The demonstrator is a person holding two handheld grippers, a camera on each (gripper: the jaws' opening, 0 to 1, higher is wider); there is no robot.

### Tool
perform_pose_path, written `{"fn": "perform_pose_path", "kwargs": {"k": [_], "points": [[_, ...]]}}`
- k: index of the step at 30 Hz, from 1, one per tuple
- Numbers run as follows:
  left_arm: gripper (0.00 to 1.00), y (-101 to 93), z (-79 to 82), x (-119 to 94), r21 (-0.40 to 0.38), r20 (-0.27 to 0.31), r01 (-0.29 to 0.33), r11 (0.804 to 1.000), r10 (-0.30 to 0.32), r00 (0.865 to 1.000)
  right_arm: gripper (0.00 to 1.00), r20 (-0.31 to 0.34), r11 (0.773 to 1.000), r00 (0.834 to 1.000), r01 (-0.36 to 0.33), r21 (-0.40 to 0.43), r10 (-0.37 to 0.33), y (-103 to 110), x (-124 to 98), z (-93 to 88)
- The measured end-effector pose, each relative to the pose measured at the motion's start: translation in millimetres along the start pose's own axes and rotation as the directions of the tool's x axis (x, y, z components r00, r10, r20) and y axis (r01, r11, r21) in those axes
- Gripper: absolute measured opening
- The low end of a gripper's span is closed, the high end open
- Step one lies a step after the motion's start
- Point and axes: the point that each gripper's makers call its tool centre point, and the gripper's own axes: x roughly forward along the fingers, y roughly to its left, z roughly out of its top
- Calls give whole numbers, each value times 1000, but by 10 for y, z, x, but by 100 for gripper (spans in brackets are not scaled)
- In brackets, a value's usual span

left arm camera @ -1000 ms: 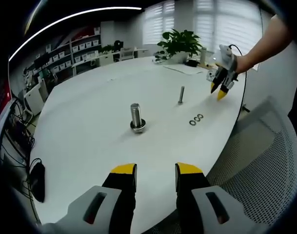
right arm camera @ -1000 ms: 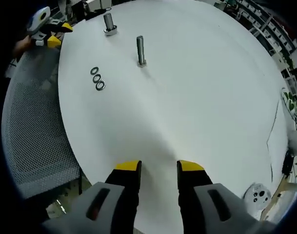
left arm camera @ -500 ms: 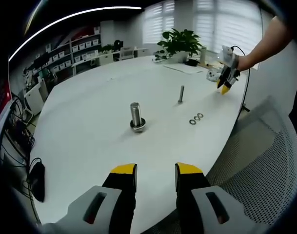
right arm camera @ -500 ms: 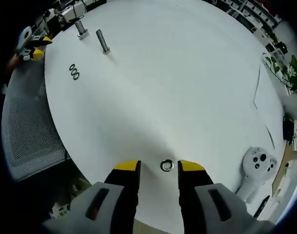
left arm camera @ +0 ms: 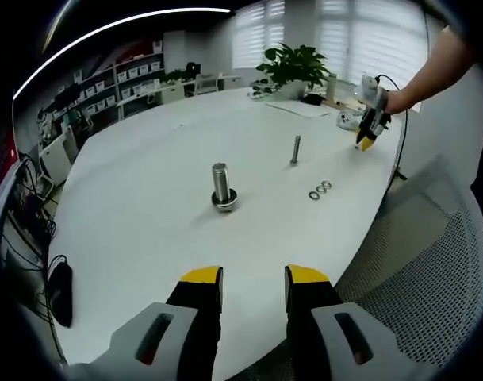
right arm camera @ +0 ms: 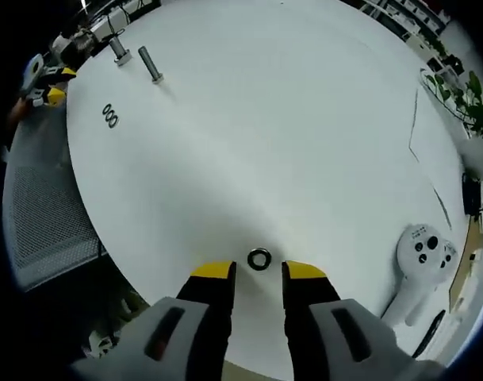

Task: Place the washer onto the threaded stud by aligning its center hole with the stud, sliding it down to the base, and recovering from edge contact or off-axis alignment until the washer reaches the visible bottom stop.

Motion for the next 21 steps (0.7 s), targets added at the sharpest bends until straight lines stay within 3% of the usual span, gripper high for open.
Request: {"fn": "perform_pose_path", "kwargs": {"k": [5, 11, 21], "points": [[29, 1, -8, 4, 0, -4, -1, 1000, 1, 1000, 25, -12, 1000, 1000, -10, -9, 10, 19, 42, -21], [29, -1, -25, 11, -4, -10, 1, 1000, -1, 1000, 24, 6, 998, 999, -40, 38, 40, 15, 53, -7], [29, 14, -34, 16, -7, -15, -5, 1000, 4, 1000, 16, -14, 999, 999, -31, 16, 31, -10, 65, 15]]}}
